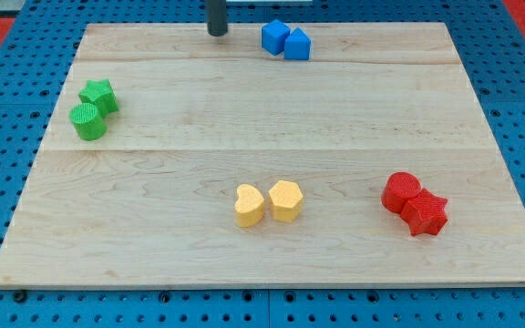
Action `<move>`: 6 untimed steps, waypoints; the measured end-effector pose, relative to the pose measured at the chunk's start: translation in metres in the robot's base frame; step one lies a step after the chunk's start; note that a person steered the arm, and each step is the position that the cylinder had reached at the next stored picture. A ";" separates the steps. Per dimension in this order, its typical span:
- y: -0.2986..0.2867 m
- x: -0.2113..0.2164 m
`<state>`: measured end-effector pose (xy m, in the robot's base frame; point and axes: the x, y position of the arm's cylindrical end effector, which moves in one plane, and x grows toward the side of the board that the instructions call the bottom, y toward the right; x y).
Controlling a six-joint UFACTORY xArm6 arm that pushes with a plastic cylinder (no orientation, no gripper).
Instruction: Separate the blue cube and blue triangle
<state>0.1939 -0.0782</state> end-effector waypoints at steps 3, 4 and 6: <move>0.099 -0.001; 0.118 0.005; 0.156 0.039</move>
